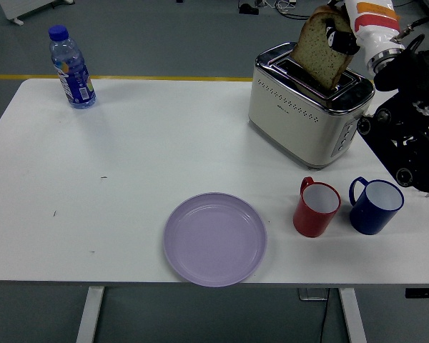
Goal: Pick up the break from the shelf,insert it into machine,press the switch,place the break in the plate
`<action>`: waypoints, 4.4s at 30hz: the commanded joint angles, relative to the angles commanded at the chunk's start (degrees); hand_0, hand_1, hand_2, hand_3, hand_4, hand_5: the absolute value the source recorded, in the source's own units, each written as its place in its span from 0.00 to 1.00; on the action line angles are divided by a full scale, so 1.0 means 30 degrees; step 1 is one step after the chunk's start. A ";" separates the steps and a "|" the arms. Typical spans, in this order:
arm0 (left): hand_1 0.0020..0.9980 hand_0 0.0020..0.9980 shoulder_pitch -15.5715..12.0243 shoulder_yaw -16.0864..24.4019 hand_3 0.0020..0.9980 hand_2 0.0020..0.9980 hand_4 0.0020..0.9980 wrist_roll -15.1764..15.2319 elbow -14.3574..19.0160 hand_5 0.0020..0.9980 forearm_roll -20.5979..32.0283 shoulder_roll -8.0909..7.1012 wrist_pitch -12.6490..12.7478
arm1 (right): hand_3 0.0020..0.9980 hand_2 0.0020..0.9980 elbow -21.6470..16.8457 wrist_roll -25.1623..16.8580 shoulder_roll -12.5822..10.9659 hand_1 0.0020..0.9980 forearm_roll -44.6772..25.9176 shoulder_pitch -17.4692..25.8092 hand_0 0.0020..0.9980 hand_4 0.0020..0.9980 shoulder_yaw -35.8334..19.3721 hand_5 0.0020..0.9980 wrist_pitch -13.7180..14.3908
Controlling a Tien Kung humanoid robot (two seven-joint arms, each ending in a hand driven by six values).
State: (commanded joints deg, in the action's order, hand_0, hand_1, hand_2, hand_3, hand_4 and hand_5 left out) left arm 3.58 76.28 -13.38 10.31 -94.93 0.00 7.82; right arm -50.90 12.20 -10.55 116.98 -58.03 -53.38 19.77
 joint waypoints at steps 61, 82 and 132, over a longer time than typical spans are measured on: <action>0.47 0.61 -0.0026 0.0101 0.56 0.43 0.32 -0.0043 0.0000 0.93 -0.0254 0.0000 -0.0020 | 1.00 0.96 0.0542 -0.0557 0.0025 0.82 -0.1357 0.0619 0.84 0.80 0.0091 0.22 -0.1503; 0.47 0.61 -0.0420 0.0413 0.56 0.43 0.32 -0.0052 0.0000 0.93 -0.0550 0.0000 -0.0058 | 0.73 0.50 -0.8167 0.0756 -0.6648 0.39 -0.5047 0.7158 0.37 0.42 -0.1880 0.10 -0.1156; 0.47 0.61 -0.0276 -0.0278 0.57 0.44 0.31 -0.0086 0.0000 0.93 0.0132 0.0000 -0.0104 | 0.67 0.39 -0.6106 0.1776 -0.6986 0.26 -0.2948 0.7076 0.24 0.37 0.1365 0.00 -0.4654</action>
State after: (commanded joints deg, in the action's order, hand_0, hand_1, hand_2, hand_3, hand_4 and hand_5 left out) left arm 2.75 75.45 -13.64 10.31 -94.54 0.00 7.51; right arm -69.22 17.52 -31.50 108.14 -36.81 -49.29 5.81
